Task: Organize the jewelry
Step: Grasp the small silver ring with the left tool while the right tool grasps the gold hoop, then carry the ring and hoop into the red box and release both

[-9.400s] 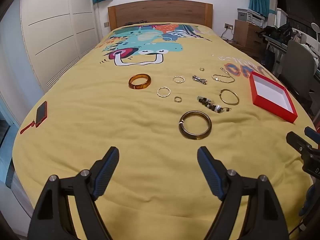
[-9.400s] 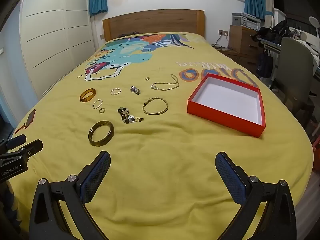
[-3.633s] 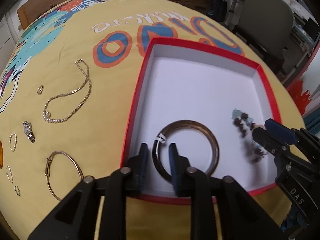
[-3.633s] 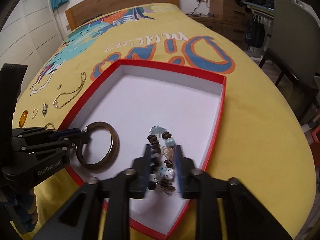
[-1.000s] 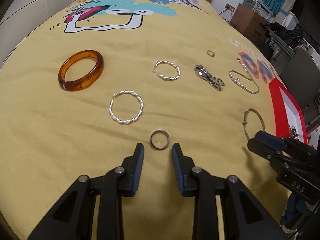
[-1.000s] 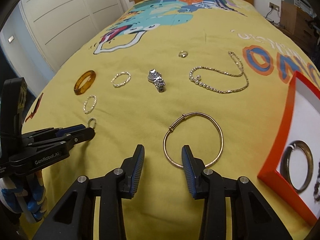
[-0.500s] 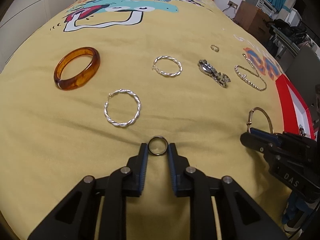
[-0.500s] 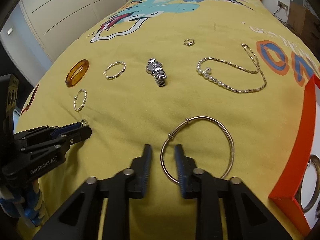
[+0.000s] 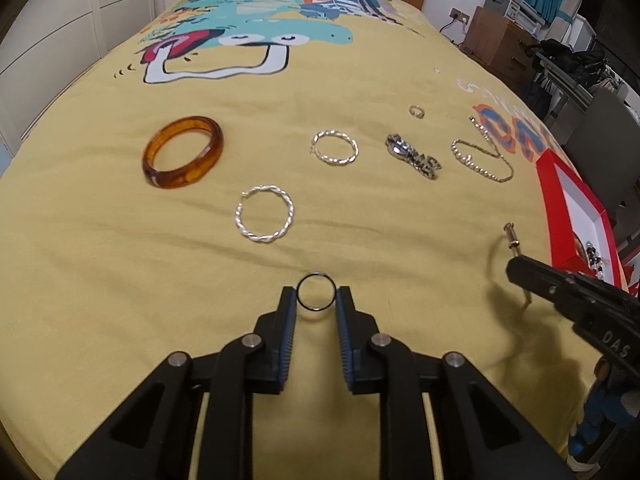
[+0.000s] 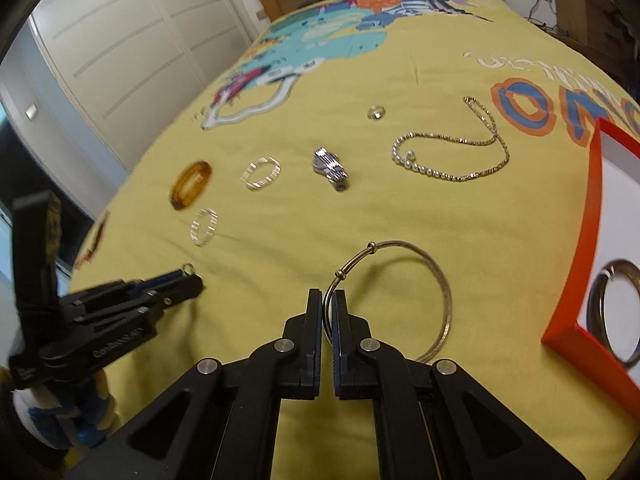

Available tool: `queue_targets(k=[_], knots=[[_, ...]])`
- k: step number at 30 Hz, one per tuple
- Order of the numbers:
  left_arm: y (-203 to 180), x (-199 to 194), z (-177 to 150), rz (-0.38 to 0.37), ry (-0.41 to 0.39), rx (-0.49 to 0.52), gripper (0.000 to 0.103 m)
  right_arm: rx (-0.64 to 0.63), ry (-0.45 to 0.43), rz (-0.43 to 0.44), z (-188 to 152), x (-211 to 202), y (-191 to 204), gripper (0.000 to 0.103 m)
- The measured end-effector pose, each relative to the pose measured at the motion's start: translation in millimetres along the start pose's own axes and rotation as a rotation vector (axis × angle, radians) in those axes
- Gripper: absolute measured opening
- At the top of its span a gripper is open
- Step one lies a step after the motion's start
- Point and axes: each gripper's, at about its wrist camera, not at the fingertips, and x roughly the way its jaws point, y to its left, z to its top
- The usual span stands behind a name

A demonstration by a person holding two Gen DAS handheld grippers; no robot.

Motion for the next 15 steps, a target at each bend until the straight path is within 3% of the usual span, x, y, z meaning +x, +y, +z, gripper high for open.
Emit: queue_targets(k=[15], knots=[[3.1,-79.6,-23.8,-0.021,-0.087,0.003,0.018,0.125,-0.106,0.171,-29.3,-70.9,36.3,0.003]])
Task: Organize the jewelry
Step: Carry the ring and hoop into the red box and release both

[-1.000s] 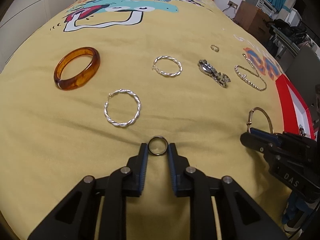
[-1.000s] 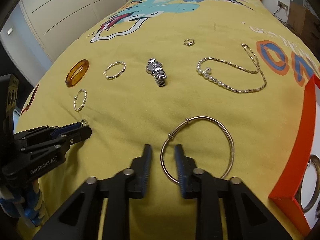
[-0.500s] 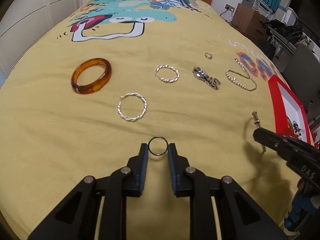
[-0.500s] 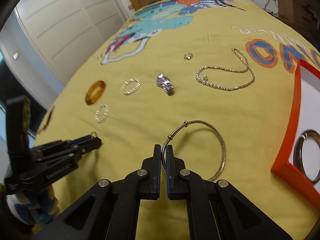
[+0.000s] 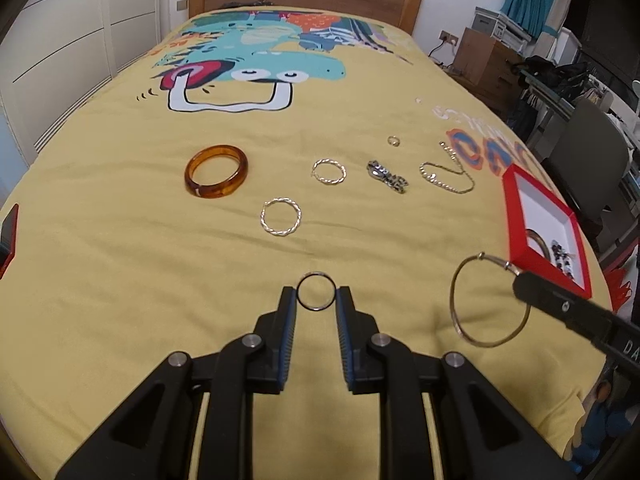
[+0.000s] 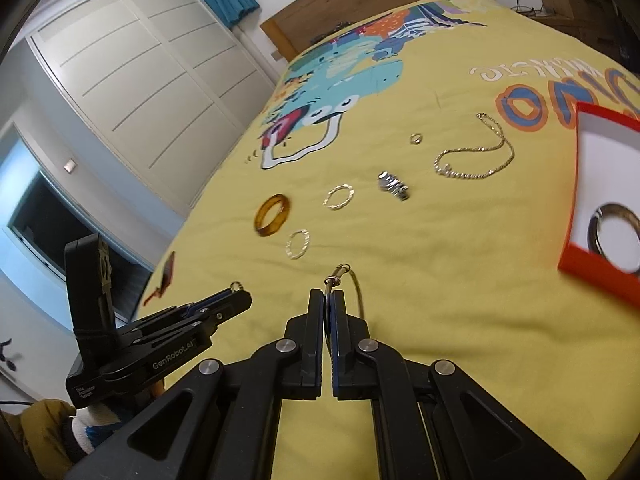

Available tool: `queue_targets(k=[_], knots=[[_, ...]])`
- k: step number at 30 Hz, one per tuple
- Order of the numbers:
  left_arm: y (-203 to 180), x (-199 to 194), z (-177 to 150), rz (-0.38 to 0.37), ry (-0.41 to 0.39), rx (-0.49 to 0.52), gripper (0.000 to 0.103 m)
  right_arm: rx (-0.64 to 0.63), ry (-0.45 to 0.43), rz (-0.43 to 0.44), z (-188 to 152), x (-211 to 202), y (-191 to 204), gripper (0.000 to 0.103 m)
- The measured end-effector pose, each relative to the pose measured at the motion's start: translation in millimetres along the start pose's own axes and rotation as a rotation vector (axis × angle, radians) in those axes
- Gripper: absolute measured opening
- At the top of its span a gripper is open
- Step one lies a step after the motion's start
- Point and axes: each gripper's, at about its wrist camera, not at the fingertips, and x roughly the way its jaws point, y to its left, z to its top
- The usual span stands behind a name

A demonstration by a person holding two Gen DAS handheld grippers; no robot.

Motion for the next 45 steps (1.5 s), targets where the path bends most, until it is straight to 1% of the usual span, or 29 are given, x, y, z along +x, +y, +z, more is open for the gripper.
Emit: queue_targets(k=[6,12,18,23,29,33,40,42,45], knots=[[-9.5,-24.1,-8.3,-0.012,-0.023,0.026,0.018,-0.011,-0.012,-0.014,-17.2,-24.0,12.9,0.003],[-29.5,-39.0,-9.6,-0.057,-0.033,0.049,0.018,-0.002,-0.051,-0.059,-22.0,-54.2,8.1,0.003],[-64.8,-44.7,-5.5,-0.113,-0.033,0.095,0.018,0.02,-0.115,-0.115,-13.9,-91.8,-8.8,0.003],[-103.6,-39.4,4.9,-0.164,-0.024,0.137,0.018,0.033,-0.172,-0.169,3.1,-124.5,-32.4,0.003],[-162.0,-18.0,25.9,-0.219,-0.007,0.206,0.018,0.066,-0.227,-0.24,31.5,-155.1,-78.5,0.003],[-204.3,8.0,43.5,-0.258,0.01,0.244,0.018,0.095,-0.245,-0.285,52.5,-163.3,-117.3,0.003],[-276.4,66.8,70.6,-0.291,0.044,0.322,0.018,0.137,-0.234,-0.361,84.8,-150.2,-191.3,0.003],[-294.1,85.0,77.8,-0.298,0.055,0.335,0.018,0.154,-0.231,-0.383,91.8,-146.0,-213.8,0.003],[-315.1,109.7,85.5,-0.292,0.067,0.361,0.018,0.155,-0.225,-0.426,100.5,-140.6,-237.5,0.003]])
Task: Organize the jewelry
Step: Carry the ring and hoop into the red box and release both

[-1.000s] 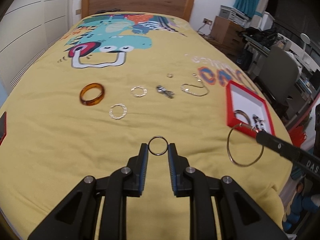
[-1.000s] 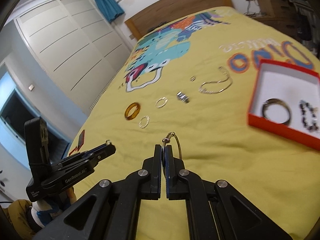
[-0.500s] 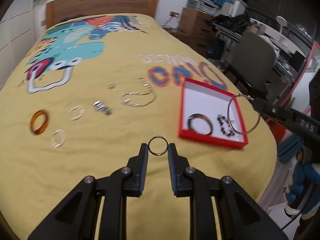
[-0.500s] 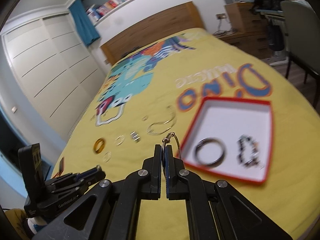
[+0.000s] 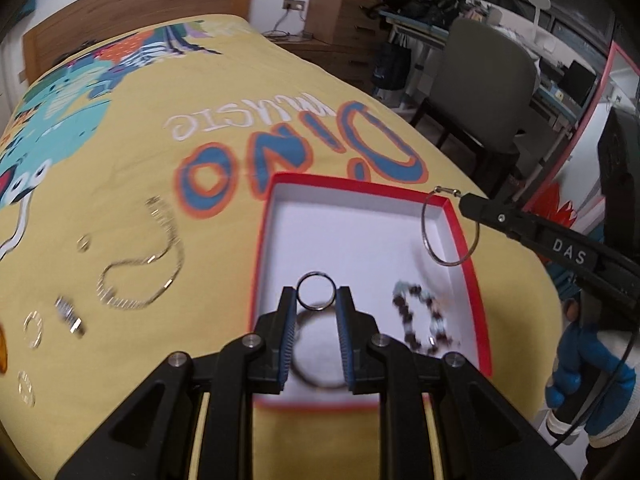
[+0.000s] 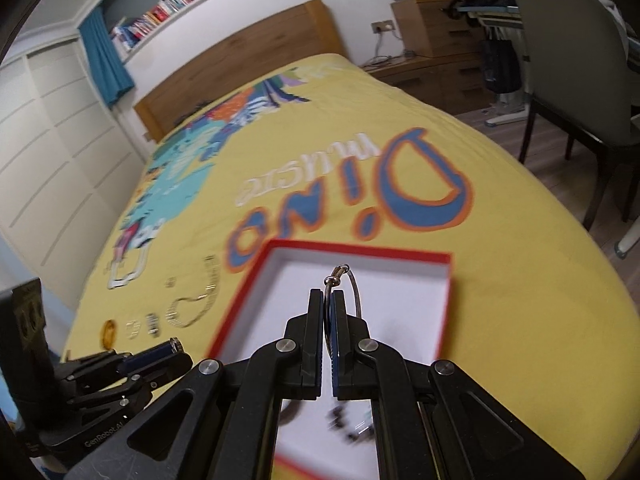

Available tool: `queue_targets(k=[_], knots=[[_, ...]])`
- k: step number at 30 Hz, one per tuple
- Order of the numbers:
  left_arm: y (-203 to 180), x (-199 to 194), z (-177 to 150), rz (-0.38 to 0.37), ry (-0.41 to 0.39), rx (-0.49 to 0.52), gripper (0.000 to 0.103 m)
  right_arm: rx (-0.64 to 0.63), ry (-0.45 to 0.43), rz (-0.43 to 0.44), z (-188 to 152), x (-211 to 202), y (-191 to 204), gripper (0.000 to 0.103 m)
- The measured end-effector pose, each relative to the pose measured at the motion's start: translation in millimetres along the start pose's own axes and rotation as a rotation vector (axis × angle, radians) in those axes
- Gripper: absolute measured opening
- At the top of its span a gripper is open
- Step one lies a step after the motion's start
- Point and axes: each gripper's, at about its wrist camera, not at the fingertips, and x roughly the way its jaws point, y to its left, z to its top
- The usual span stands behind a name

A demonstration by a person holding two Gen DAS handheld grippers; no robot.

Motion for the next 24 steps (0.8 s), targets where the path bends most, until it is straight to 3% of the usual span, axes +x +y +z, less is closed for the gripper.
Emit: queue_targets(k=[4,8,16,24], knots=[[-3.2,34.5,14.4,0.013,0.027,0.007,0.018,-0.04,-0.001,-0.074,10.3,16.2,-14.7,0.003],[-1.2,57.1,15.7,0.03,0.051,0.015,0.018,-0.097,0.02,-0.09,7.6,31.0,-13.1,0.003],[6.8,78.0,-0.9,0.037,0.094,0.007,0.019,-0.254,0.084,-0.077,-18.0,50.1,19.0,0.004],[2.8,78.8,-7.5,0.062,0.089,0.061,0.02,-0.31,0.15,-0.094,-39.5,56.4,18.4,0.004]])
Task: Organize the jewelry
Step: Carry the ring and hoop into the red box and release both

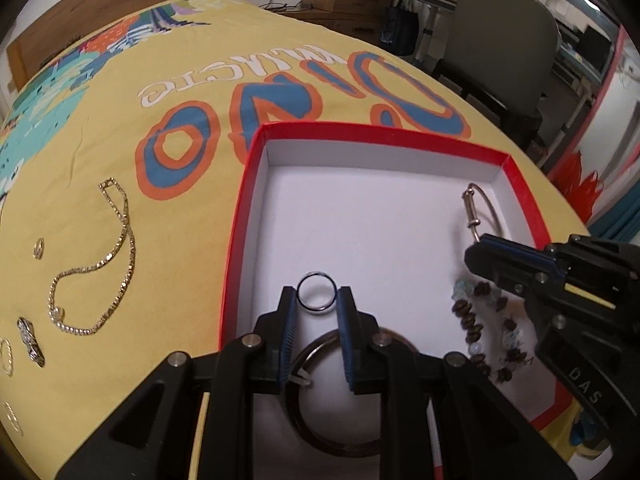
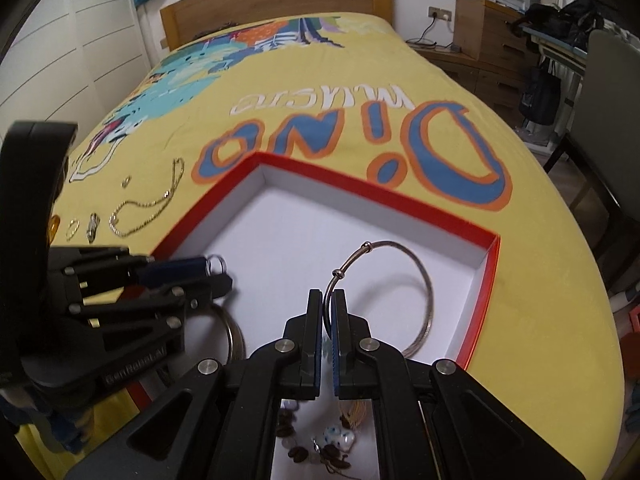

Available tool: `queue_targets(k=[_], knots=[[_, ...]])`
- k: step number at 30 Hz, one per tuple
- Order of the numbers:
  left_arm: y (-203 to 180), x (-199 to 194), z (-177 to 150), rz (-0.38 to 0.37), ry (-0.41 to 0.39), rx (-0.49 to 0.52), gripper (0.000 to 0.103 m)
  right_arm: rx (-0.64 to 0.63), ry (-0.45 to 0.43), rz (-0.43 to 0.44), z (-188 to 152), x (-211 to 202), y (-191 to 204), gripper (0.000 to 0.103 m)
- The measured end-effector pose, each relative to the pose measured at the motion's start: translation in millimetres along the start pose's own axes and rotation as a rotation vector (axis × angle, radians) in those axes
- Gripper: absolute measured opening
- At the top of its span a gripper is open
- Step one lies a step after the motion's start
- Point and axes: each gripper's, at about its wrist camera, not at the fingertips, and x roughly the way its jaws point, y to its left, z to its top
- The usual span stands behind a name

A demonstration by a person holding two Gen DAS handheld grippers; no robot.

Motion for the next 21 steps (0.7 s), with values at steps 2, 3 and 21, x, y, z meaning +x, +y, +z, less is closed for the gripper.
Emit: queue_targets(k=[2,3,21], knots=[[0.4,-0.8,-0.7,-0.009,0.004,0.003,0.023,0.006,0.007,0.005,-4.8,-0.8,-1.8,0.006],[0.4,-1.6,-0.3,-0.023,0.008,0.002,0.026,0.011,0.01,0.005,-7.0,-1.4,-3.0,0.006],[5.3,-94.9,-26.1,-0.053,-0.063,-0.018,0.036,0.113,-0.107,0.02,-19.0,-87.0,-1.7,0.03]])
